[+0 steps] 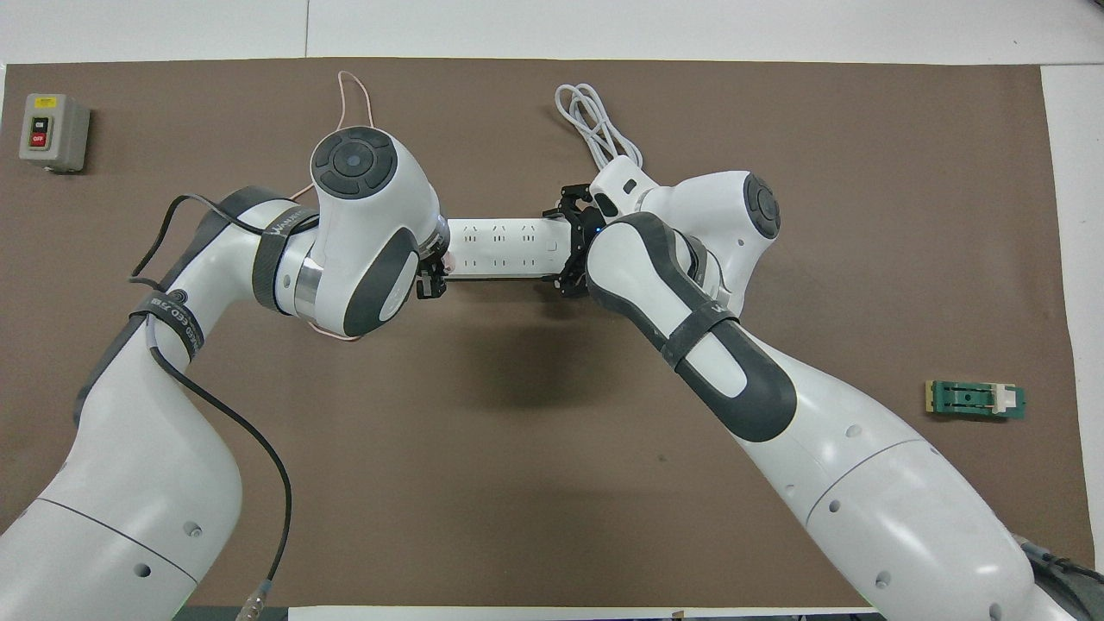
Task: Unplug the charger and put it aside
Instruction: 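Pull the pink charger out of the strip with the left gripper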
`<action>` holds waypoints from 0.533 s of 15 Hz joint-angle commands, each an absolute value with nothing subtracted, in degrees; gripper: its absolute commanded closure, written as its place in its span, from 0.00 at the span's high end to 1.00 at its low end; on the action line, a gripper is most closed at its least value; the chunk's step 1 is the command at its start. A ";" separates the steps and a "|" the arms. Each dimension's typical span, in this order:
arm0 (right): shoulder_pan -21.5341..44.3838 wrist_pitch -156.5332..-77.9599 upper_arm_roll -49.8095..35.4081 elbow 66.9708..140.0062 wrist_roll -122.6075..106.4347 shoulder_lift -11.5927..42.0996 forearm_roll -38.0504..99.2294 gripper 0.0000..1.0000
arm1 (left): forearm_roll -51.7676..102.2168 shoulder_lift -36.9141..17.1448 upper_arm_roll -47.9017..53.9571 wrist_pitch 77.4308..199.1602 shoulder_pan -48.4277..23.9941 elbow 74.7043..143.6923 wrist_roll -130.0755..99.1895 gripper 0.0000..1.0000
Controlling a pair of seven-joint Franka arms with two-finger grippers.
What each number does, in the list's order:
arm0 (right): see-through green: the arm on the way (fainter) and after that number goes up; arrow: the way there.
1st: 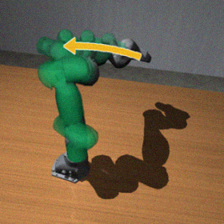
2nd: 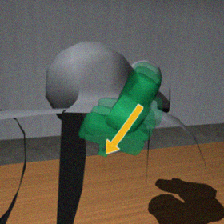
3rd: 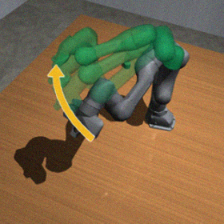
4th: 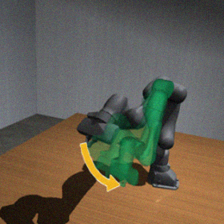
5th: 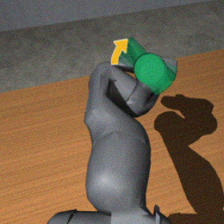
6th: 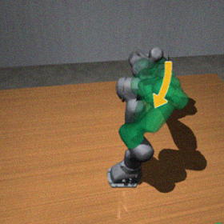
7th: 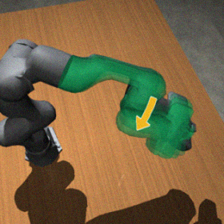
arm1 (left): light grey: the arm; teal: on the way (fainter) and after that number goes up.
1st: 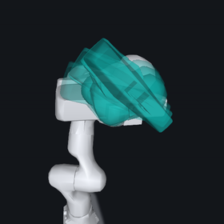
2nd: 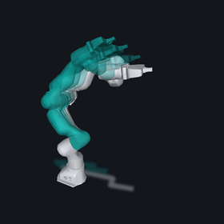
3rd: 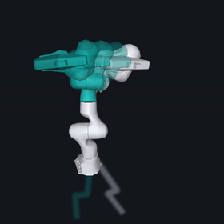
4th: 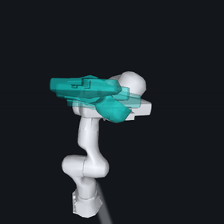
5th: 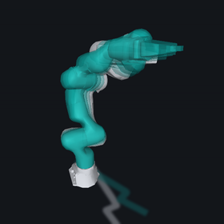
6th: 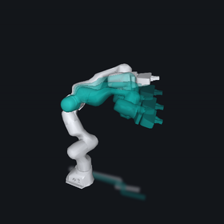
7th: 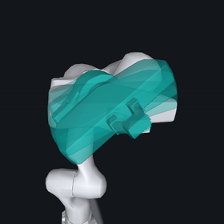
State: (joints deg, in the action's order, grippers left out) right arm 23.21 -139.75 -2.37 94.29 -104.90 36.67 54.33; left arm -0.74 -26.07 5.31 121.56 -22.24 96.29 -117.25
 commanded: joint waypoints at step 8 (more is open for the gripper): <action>23.82 -141.85 -2.72 93.16 -103.45 37.79 53.26 0.42 | -1.32 -25.31 4.57 121.03 -22.15 97.82 -118.56 0.00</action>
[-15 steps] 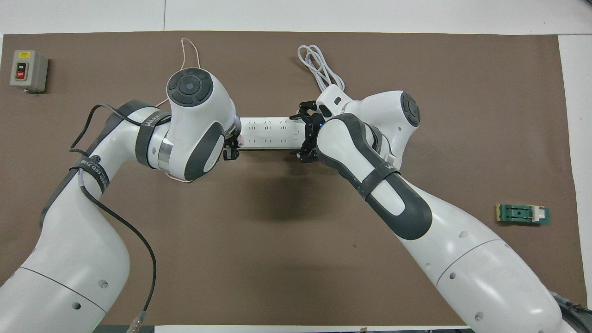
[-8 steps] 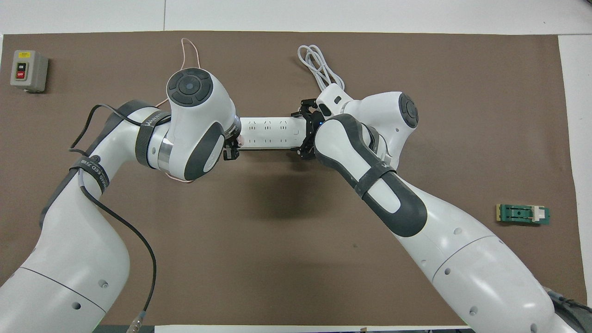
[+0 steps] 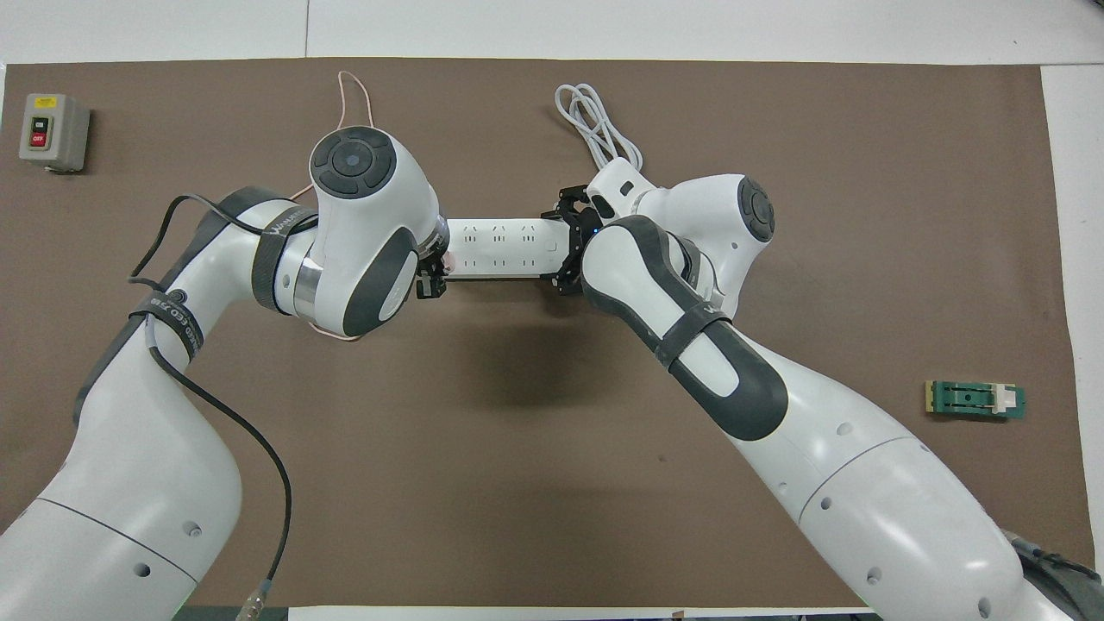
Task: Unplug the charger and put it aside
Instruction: 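Pull the pink charger out of the strip with the left gripper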
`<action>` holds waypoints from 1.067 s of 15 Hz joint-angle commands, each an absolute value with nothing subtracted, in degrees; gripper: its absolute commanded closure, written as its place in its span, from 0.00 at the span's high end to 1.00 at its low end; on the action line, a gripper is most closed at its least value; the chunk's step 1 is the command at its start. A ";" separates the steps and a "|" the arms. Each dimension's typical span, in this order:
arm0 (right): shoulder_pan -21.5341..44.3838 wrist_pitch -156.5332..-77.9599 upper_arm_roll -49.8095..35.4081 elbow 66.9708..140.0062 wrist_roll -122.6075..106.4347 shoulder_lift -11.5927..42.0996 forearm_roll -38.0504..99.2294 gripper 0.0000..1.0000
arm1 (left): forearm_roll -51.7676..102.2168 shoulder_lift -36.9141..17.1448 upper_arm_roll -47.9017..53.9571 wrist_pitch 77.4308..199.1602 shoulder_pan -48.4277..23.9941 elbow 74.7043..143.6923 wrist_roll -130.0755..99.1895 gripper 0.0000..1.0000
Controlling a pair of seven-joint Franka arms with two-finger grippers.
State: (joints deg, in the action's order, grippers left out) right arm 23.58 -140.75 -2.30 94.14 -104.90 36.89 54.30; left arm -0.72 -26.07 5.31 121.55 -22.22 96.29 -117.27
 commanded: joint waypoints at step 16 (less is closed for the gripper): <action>23.91 -143.53 -2.73 93.16 -103.62 37.97 53.70 0.29 | -1.32 -25.40 4.48 120.33 -21.88 97.30 -118.39 0.00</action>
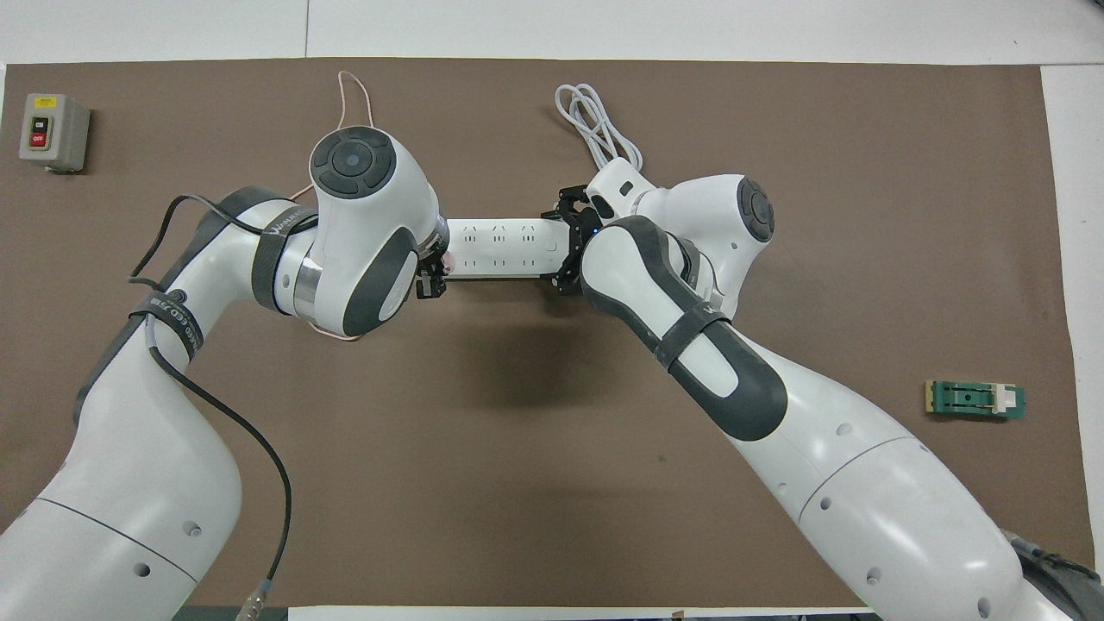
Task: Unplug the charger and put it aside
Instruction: 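Pull the pink charger out of the strip with the left gripper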
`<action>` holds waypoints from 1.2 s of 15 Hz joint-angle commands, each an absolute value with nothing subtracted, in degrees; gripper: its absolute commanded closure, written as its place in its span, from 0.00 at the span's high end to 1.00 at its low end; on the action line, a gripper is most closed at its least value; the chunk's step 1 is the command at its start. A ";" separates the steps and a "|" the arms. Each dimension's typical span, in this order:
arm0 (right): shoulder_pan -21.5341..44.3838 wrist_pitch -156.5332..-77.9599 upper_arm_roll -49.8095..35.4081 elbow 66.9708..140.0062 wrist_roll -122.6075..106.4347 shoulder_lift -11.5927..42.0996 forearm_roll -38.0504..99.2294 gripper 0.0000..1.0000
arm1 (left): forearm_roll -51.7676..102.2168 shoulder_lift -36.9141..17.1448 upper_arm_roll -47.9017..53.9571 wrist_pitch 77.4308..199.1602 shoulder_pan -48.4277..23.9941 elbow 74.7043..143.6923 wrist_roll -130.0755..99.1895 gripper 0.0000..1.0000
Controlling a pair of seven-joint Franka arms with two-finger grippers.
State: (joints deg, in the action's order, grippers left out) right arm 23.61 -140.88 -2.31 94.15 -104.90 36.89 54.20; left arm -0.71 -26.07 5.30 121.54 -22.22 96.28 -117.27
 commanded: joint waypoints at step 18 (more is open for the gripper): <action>23.91 -143.53 -2.81 93.16 -103.45 37.97 53.88 0.29 | -1.58 -17.67 4.83 107.23 -23.03 93.16 -116.28 0.00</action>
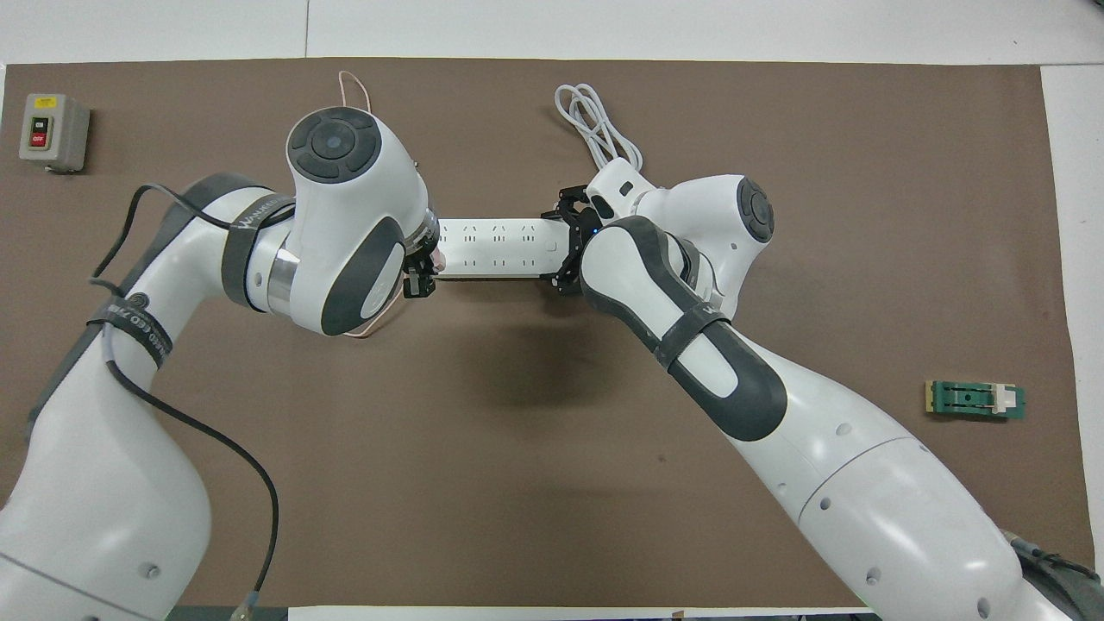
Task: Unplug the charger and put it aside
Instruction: 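Pull the pink charger out of the strip with the left gripper, then carry the pink charger toward the robot with the left gripper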
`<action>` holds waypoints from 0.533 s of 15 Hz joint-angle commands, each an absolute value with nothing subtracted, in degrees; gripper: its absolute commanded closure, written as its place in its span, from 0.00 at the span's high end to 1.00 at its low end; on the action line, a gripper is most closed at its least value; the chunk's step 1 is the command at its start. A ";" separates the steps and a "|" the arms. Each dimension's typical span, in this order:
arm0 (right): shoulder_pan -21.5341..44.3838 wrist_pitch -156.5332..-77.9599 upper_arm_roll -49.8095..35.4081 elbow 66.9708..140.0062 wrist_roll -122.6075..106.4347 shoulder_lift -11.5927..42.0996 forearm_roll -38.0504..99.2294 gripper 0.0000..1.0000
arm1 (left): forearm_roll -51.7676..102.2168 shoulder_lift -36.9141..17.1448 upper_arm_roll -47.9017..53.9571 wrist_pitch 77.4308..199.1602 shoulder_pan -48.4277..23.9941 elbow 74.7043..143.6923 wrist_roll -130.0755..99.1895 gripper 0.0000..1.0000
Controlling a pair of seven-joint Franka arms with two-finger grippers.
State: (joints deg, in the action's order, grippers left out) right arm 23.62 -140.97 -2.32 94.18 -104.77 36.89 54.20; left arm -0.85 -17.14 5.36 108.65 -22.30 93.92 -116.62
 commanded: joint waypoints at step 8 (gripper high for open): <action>23.91 -143.44 -2.81 93.08 -103.45 37.97 55.46 0.29 | -1.41 -15.47 4.57 106.27 -22.33 93.69 -90.22 0.00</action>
